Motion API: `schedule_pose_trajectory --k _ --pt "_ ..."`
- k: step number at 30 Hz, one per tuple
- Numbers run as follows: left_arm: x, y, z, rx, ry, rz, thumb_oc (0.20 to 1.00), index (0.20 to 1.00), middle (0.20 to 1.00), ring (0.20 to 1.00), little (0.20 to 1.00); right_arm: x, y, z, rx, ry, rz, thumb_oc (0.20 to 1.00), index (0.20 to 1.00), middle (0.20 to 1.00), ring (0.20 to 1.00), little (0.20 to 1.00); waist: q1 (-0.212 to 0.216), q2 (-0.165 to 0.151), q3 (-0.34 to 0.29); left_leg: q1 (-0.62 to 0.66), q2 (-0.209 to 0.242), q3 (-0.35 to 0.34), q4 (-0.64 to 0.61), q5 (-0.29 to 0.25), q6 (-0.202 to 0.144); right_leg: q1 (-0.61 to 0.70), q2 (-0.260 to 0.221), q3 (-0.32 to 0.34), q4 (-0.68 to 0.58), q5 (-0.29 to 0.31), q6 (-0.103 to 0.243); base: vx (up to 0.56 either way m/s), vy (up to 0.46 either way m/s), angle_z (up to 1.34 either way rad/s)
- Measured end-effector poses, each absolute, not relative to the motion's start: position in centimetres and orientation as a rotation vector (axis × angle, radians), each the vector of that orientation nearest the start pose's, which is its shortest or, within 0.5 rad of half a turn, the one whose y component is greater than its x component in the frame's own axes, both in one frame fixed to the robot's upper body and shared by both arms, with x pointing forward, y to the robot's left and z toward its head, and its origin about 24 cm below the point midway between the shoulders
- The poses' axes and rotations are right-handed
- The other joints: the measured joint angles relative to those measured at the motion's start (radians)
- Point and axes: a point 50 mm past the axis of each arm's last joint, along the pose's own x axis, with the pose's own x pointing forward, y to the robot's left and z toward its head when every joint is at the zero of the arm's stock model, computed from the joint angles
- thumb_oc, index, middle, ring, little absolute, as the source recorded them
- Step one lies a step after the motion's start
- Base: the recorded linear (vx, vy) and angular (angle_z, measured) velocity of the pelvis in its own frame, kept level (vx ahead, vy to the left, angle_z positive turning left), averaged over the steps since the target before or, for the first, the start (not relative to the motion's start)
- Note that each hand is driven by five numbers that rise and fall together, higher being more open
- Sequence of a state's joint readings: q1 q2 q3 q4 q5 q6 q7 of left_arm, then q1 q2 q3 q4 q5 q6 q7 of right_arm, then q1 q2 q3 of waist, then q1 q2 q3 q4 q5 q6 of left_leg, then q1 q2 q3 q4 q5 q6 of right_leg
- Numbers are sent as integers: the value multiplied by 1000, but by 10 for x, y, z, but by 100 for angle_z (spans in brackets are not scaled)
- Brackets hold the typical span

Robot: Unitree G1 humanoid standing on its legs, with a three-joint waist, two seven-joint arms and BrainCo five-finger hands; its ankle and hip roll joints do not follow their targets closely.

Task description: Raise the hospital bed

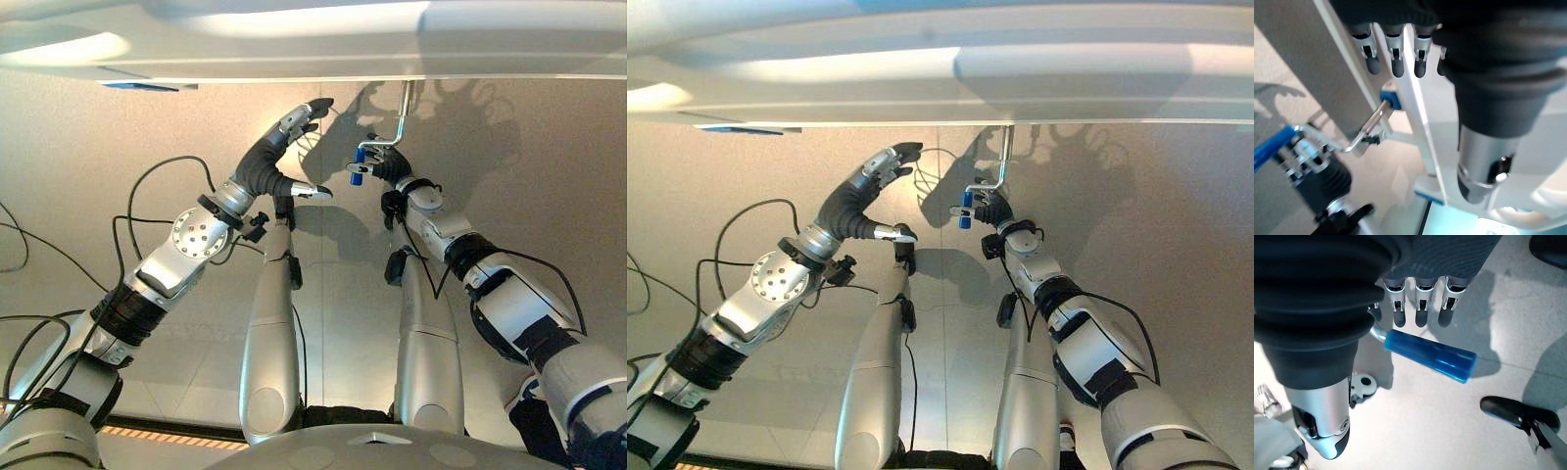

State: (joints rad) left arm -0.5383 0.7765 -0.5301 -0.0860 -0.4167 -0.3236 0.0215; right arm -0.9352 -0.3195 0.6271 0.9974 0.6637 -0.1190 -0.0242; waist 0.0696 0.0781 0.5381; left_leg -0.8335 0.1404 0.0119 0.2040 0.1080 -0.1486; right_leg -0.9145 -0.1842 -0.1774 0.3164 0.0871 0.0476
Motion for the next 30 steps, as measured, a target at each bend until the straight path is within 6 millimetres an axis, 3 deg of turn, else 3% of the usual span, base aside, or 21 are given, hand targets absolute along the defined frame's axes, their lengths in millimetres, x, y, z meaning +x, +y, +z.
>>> schedule_pose_trajectory --k 4,11,21,24,25,30 --pt "286 131 193 355 -631 -588 1000 1000 1000 1000 1000 397 -127 96 -131 124 216 1000 1000 1000 1000 1000 3 0 -1 -17 -6 -24 10 -2 6 -1 -10 -25 17 -20 8 0 18 16" --pt "283 128 195 341 -650 -604 1000 1000 1000 1000 1000 398 -137 91 -137 160 184 1000 1000 1000 1000 1000 25 0 -2 -33 -11 -29 19 -5 3 -4 -10 -25 12 -20 9 10 11 3" --pt "282 125 198 359 -660 -633 1000 1000 1000 1000 1000 400 -136 93 -139 177 188 1000 1000 1000 1000 1000 31 2 -1 -31 -11 -29 29 -10 5 3 -10 -22 10 -19 8 -4 10 0" --pt "281 126 197 394 -649 -654 1000 1000 1000 1000 1000 400 -135 93 -137 177 192 376 376 376 376 376 30 1 -3 -32 -9 -25 29 -7 6 -1 -12 -21 10 -13 7 38 2 -3" --pt "281 126 195 395 -639 -654 1000 1000 1000 1000 1000 401 -135 95 -134 174 192 200 200 200 200 200 30 2 -2 -32 -9 -25 26 -9 6 -1 -10 -20 7 -14 7 0 0 0" --pt "281 120 193 426 -631 -697 1000 1000 1000 1000 1000 401 -134 94 -121 178 194 200 200 200 200 200 29 2 -3 -39 -9 -17 26 -5 7 -10 -8 -18 5 -10 7 -9 4 -1"
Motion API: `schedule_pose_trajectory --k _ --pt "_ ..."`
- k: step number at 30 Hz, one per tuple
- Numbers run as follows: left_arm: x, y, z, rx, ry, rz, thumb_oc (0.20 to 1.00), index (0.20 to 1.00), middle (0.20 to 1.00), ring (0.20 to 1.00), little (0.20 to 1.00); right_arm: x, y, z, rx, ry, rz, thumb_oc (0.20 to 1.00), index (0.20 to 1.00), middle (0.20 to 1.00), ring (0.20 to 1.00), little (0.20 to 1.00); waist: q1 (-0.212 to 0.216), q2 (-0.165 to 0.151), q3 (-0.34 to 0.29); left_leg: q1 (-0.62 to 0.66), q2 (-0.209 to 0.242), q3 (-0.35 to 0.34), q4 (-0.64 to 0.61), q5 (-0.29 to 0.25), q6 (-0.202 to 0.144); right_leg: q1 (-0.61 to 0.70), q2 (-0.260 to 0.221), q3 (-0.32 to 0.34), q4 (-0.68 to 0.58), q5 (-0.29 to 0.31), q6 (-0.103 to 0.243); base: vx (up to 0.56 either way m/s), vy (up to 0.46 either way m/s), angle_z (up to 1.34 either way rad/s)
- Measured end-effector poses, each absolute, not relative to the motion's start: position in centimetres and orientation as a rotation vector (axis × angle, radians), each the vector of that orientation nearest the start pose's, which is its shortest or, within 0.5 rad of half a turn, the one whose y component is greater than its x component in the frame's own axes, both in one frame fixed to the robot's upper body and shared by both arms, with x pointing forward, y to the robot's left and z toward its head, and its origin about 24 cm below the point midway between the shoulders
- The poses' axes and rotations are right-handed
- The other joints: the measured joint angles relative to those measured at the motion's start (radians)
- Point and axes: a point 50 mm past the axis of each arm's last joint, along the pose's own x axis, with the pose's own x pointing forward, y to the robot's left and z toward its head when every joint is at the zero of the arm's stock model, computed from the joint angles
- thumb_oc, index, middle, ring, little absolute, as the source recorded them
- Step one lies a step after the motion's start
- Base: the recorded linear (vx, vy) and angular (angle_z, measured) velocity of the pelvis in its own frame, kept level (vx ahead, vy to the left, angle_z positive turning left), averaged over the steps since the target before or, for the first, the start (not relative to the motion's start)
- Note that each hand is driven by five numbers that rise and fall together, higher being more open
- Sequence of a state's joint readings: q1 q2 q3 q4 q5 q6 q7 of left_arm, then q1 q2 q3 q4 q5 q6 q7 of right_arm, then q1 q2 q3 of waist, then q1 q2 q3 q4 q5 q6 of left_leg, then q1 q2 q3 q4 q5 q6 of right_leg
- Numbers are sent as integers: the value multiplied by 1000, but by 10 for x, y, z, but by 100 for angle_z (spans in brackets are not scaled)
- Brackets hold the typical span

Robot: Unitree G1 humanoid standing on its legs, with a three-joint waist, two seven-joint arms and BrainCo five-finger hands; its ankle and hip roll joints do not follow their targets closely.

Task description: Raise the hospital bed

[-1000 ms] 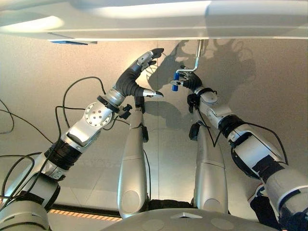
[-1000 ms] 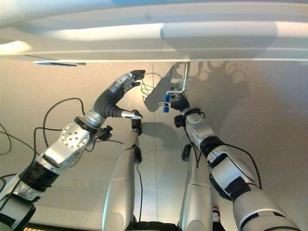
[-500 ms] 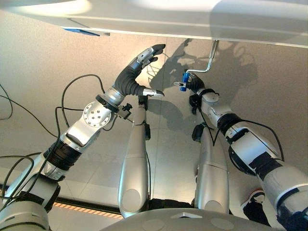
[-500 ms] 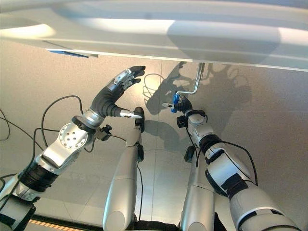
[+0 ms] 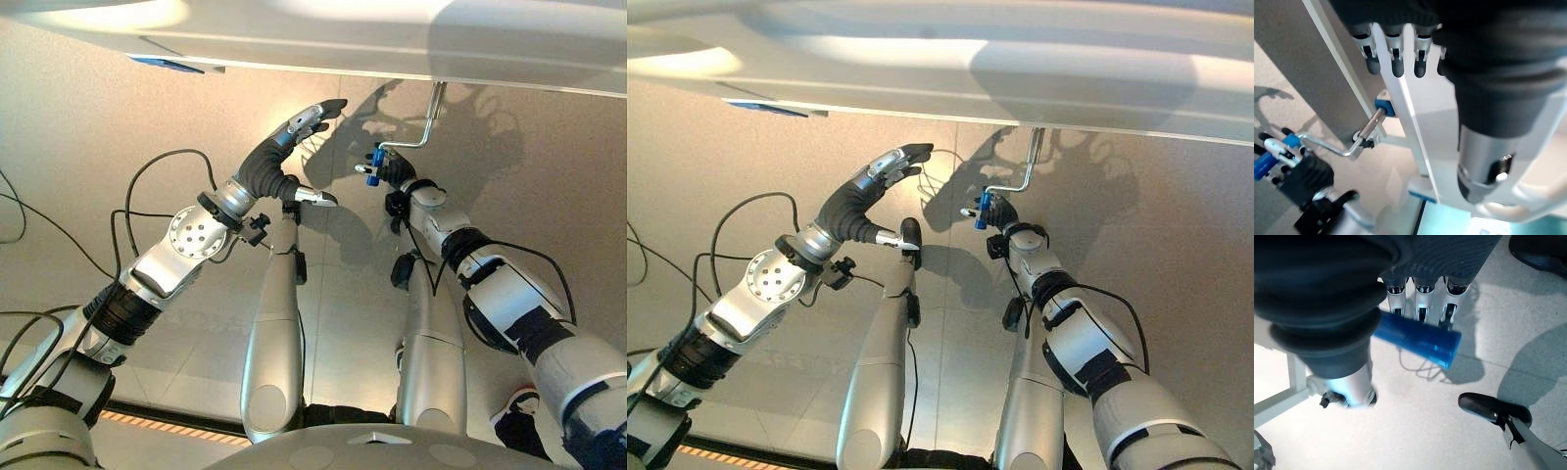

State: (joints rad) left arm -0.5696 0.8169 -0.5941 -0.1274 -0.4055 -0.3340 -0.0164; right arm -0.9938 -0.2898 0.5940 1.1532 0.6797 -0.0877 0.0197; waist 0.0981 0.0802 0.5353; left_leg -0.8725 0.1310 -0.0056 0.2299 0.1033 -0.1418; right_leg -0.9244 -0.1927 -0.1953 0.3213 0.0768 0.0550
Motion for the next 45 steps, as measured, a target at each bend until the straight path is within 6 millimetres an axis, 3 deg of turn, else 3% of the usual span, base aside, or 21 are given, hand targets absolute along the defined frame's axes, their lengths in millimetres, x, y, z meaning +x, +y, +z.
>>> schedule_pose_trajectory --k 19,21,24,26,29,33,41,45 --pt "280 121 190 430 -618 -699 1000 1000 1000 1000 1000 399 -121 91 -18 193 225 200 200 200 200 200 1 0 0 -12 0 5 19 -7 2 -12 -1 13 6 5 0 -1 -1 -1" --pt "280 125 189 423 -612 -681 1000 1000 1000 1000 1000 393 -110 95 25 155 291 200 200 200 200 200 -7 0 0 -9 0 5 22 -11 3 -6 1 12 5 3 1 28 -8 1" --pt "280 127 190 427 -616 -671 1000 1000 1000 1000 1000 384 -112 99 33 114 341 200 200 200 200 200 -14 -1 0 -9 -1 5 23 -10 3 -6 1 13 5 5 2 2 -13 1" --pt "281 133 189 434 -604 -647 1000 1000 1000 1000 1000 364 -110 107 56 57 466 200 200 200 200 200 -26 -2 0 -11 -3 3 23 -11 4 -5 -1 13 5 4 4 6 -31 5" --pt "281 141 188 473 -589 -632 1000 1000 1000 1000 1000 347 -115 114 84 18 550 200 200 200 200 200 -43 -2 0 -10 -5 5 22 -12 5 -8 -1 18 6 3 5 0 -6 -1" --pt "278 158 188 503 -572 -590 1000 1000 1000 1000 1000 319 -137 128 149 -45 620 200 200 200 200 200 -68 -3 1 -10 -4 16 17 -13 7 -16 -1 27 5 4 5 -2 -7 -2" --pt "271 177 180 507 -519 -565 1000 1000 1000 1000 1000 303 -152 130 324 -95 613 200 200 200 200 200 -86 -7 3 8 -2 58 3 -18 11 -31 5 67 0 8 11 -8 -27 -9" --pt "263 180 185 481 -542 -565 1000 1000 1000 1000 1000 300 -160 131 390 -131 584 200 200 200 200 200 -89 -32 7 7 9 81 0 -20 10 -43 14 83 -8 18 11 -9 -47 -11"
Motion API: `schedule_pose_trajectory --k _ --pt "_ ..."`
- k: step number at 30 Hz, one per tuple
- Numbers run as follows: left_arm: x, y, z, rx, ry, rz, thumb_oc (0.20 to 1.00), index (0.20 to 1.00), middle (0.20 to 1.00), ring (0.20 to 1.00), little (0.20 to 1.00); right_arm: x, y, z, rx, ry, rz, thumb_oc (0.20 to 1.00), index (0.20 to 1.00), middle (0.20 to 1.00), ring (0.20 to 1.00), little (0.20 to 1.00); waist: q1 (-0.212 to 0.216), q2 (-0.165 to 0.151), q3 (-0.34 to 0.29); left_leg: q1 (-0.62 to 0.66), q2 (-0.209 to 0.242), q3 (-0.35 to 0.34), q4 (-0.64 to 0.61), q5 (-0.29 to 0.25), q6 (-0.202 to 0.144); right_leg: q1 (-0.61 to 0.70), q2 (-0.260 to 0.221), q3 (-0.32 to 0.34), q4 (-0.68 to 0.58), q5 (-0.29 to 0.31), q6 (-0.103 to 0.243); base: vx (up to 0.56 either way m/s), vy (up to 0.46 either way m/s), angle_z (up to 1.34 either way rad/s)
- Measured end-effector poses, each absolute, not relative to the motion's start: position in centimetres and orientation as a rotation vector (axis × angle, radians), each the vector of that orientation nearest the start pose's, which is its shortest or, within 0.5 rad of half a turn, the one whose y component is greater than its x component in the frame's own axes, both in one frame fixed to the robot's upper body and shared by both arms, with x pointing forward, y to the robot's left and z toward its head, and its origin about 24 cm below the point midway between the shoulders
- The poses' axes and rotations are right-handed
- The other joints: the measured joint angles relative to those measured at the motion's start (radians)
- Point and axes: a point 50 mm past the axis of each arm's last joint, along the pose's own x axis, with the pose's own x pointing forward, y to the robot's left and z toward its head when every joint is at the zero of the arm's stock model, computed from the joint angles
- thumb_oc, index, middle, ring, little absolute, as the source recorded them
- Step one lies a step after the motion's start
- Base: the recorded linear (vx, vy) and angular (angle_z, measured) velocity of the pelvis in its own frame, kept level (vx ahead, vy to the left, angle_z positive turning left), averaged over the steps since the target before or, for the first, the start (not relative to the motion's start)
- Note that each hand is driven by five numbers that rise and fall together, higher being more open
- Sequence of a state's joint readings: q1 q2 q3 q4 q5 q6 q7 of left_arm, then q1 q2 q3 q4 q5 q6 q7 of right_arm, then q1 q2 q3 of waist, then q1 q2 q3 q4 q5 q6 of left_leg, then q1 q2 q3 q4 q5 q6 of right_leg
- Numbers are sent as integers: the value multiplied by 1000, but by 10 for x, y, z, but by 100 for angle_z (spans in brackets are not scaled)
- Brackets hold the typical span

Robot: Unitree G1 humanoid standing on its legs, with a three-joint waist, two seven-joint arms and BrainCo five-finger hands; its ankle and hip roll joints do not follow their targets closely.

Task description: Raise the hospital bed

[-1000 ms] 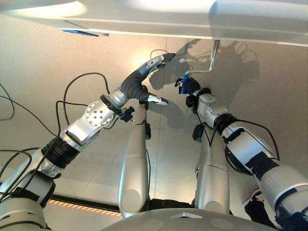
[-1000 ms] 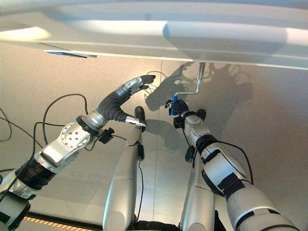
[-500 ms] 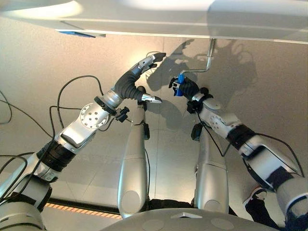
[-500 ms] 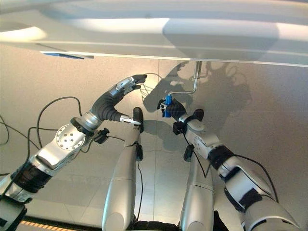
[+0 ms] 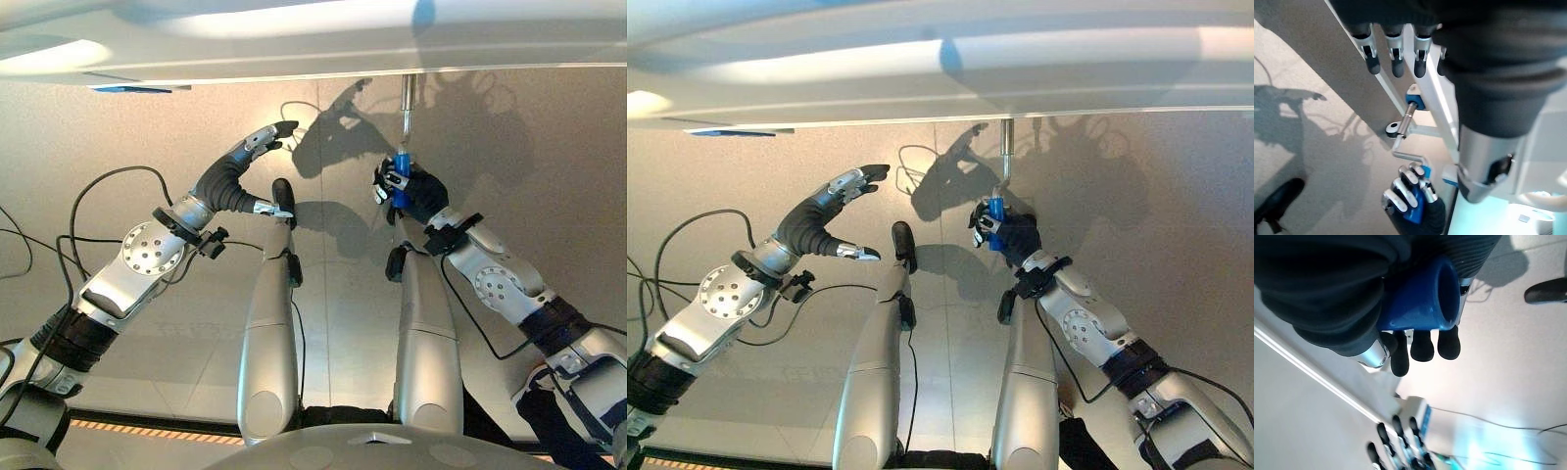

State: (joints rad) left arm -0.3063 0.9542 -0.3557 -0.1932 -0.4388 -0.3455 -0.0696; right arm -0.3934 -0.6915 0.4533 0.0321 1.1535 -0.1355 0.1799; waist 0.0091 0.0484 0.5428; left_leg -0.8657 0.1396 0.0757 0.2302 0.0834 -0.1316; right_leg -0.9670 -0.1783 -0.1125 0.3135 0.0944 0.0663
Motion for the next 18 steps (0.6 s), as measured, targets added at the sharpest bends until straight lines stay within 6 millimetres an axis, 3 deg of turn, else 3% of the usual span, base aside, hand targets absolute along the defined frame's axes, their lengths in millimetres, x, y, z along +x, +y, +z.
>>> schedule_pose_trajectory --k 3,5,10,13,14,18 --pt "260 186 186 446 -531 -552 1000 1000 1000 1000 1000 302 -168 129 423 -179 498 200 200 200 200 200 -21 -15 1 1 -2 7 -1 -3 0 -5 2 12 -3 1 1 -7 -47 -7" --pt "260 186 187 431 -537 -553 1000 1000 1000 1000 1000 303 -179 128 354 -194 417 200 200 200 200 200 -24 -22 1 2 -2 11 -1 -6 6 -7 2 19 -7 3 3 15 -70 -6" --pt "259 182 187 420 -537 -567 1000 1000 1000 1000 1000 329 -217 113 153 -204 143 200 200 200 200 200 -23 -30 0 3 -2 11 -7 -5 6 -1 2 21 -23 11 5 5 -14 0" --pt "258 177 184 417 -529 -596 1000 1000 1000 1000 1000 348 -232 109 43 -157 43 200 200 200 200 200 -18 -31 0 1 -5 9 -7 -3 5 5 0 19 -35 18 9 18 0 2" --pt "259 170 181 416 -518 -627 1000 1000 1000 1000 1000 364 -240 107 -58 -94 -1 200 200 200 200 200 -14 -31 0 -2 -9 4 -6 -2 8 9 -3 18 -40 22 13 6 -5 8" --pt "257 149 176 410 -504 -735 1000 1000 1000 1000 1000 387 -246 106 -163 77 -87 200 200 200 200 200 14 -34 -3 -9 -12 -5 7 -3 14 23 -8 13 -53 29 18 37 -3 9"
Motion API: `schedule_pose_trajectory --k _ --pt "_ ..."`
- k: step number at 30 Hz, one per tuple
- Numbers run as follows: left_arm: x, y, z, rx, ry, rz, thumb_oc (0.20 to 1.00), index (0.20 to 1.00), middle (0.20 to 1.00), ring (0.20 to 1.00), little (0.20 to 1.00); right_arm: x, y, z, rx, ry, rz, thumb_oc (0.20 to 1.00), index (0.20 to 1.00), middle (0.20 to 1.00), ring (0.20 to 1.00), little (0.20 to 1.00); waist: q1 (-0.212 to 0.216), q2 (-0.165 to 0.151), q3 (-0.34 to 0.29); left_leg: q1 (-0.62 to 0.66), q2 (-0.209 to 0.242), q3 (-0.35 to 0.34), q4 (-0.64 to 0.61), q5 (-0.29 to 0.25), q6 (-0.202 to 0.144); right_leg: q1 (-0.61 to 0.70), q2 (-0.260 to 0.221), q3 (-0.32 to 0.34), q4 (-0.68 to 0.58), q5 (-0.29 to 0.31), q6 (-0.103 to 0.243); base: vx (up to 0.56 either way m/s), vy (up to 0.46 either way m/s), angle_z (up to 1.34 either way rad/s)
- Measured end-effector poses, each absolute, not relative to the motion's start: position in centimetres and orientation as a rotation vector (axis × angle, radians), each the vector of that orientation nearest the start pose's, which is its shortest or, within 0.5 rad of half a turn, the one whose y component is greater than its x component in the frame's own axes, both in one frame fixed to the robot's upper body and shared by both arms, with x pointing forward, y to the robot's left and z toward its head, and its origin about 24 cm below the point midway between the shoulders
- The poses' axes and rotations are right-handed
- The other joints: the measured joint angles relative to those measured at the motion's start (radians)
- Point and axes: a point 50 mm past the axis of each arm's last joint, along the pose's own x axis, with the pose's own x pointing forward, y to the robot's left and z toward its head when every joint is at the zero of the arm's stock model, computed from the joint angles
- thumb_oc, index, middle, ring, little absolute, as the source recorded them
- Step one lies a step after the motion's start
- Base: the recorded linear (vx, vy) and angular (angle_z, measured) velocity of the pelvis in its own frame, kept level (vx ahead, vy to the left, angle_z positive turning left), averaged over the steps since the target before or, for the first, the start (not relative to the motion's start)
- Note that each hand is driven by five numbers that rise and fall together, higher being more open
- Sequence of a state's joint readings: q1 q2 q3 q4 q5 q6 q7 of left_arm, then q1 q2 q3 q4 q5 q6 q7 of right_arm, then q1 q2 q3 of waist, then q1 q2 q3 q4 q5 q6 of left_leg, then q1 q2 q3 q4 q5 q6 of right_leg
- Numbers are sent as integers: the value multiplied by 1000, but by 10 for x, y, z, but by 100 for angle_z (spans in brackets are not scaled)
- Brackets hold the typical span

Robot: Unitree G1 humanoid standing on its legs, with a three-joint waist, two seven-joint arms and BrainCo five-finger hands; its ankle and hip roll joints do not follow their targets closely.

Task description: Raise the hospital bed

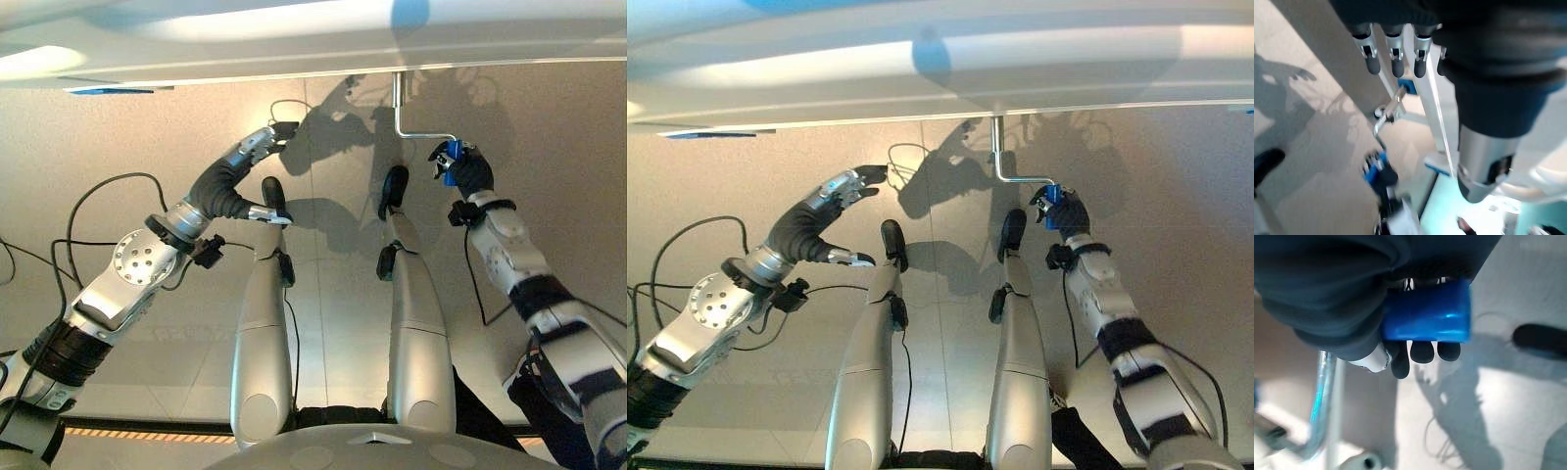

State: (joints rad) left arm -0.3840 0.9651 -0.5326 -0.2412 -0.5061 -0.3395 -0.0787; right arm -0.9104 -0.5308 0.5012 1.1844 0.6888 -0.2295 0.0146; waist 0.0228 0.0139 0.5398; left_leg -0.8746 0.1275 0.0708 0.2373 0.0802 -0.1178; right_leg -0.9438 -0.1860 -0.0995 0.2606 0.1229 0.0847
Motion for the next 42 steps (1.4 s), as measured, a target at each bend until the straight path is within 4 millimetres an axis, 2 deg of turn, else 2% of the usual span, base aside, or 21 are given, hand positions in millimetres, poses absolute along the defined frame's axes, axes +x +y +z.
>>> schedule_pose_trajectory --k 3,7,9,11,12,15,18,23,24,26,27,28,30,31,32,36,38,42 --pt "259 136 186 394 -538 -799 1000 1000 1000 1000 1000 389 -257 106 -161 154 -151 200 200 200 200 200 37 0 -2 -23 -12 -17 10 4 7 -6 -11 -10 -3 6 6 -18 -2 11" --pt "263 137 198 321 -577 -775 1000 1000 1000 1000 1000 388 -266 104 -232 222 -202 200 200 200 200 200 70 5 -9 -57 -18 -41 41 -9 6 -21 -20 -31 16 -11 12 52 10 11" --pt "264 134 201 238 -600 -767 1000 1000 1000 1000 1000 391 -261 107 -253 227 -203 200 200 200 200 200 91 10 -10 -73 -26 -49 45 -5 6 -35 -24 -37 32 -18 11 36 23 6" --pt "263 130 202 210 -616 -770 1000 1000 1000 1000 1000 391 -261 105 -267 248 -225 200 200 200 200 200 94 13 -10 -84 -24 -56 55 -4 4 -44 -24 -45 44 -21 3 37 56 6" --pt "264 130 204 178 -626 -757 1000 1000 1000 1000 1000 395 -253 109 -274 235 -215 200 200 200 200 200 95 14 -10 -96 -26 -63 63 -6 2 -57 -27 -48 62 -29 0 31 67 5" --pt "265 133 207 126 -647 -721 1000 1000 1000 1000 1000 396 -249 109 -278 240 -217 200 200 200 200 200 101 15 -10 -116 -23 -70 66 -7 -1 -77 -24 -52 71 -34 -3 34 64 2" --pt "265 135 208 115 -653 -696 1000 1000 1000 1000 1000 400 -236 112 -285 225 -194 200 200 200 200 200 103 17 -9 -124 -21 -72 67 -8 -2 -86 -23 -54 74 -37 -4 13 32 0" --pt "265 135 208 115 -653 -696 1000 1000 1000 1000 1000 400 -236 112 -285 225 -194 200 200 200 200 200 103 17 -9 -124 -21 -72 67 -8 -2 -86 -23 -54 74 -37 -4 0 0 0" --pt "266 142 216 100 -687 -643 1000 1000 1000 1000 1000 401 -226 111 -347 220 -153 200 200 200 200 200 105 27 -9 -125 -18 -73 66 -8 -4 -87 -22 -58 76 -39 -7 27 74 -3" --pt "266 143 216 69 -700 -623 1000 1000 1000 1000 1000 402 -222 111 -374 218 -137 200 200 200 200 200 109 44 -12 -121 -16 -73 65 -9 -6 -87 -21 -60 86 -47 -10 29 98 -2" --pt "259 149 216 -21 -741 -566 1000 1000 1000 1000 1000 400 -194 108 -422 180 -51 200 200 200 200 200 94 44 -12 -120 -16 -77 64 -13 -11 -89 -24 -64 94 -56 -12 5 51 -1" --pt "259 148 215 -64 -750 -555 1000 1000 1000 1000 1000 398 -191 105 -444 162 -30 200 200 200 200 200 102 45 -12 -115 -12 -75 59 -11 -13 -90 -21 -65 92 -55 -13 -5 48 -4" --pt "260 144 212 -110 -727 -570 1000 1000 1000 1000 1000 398 -169 104 -522 109 72 200 200 200 200 200 122 54 -11 -111 -5 -75 55 -10 -15 -89 -16 -64 94 -55 -18 -57 38 -7" --pt "260 142 212 -114 -725 -581 1000 1000 1000 1000 1000 399 -146 111 -538 48 156 200 200 200 200 200 128 57 -12 -109 -2 -74 55 -10 -16 -89 -13 -68 95 -55 -21 -50 19 -3" --pt "261 142 212 -125 -717 -584 1000 1000 1000 1000 1000 399 -135 114 -527 22 188 200 200 200 200 200 127 58 -13 -108 -1 -74 54 -11 -18 -89 -14 -72 97 -56 -22 54 12 -2" --pt "262 142 209 -110 -697 -601 1000 1000 1000 1000 1000 397 -129 116 -515 -4 217 200 200 200 200 200 125 60 -15 -97 3 -75 53 -8 -24 -83 -9 -72 102 -58 -25 -3 2 -1" --pt "263 144 209 -94 -701 -602 1000 1000 1000 1000 1000 393 -119 119 -495 -29 267 200 200 200 200 200 120 62 -16 -88 10 -75 47 -4 -30 -76 -4 -72 103 -58 -30 -8 8 -6" --pt "264 142 210 -88 -707 -606 1000 1000 1000 1000 1000 374 -101 126 -294 -101 395 200 200 200 200 200 101 68 -19 -81 15 -72 27 7 -36 -89 -3 -74 120 -67 -39 0 0 0"
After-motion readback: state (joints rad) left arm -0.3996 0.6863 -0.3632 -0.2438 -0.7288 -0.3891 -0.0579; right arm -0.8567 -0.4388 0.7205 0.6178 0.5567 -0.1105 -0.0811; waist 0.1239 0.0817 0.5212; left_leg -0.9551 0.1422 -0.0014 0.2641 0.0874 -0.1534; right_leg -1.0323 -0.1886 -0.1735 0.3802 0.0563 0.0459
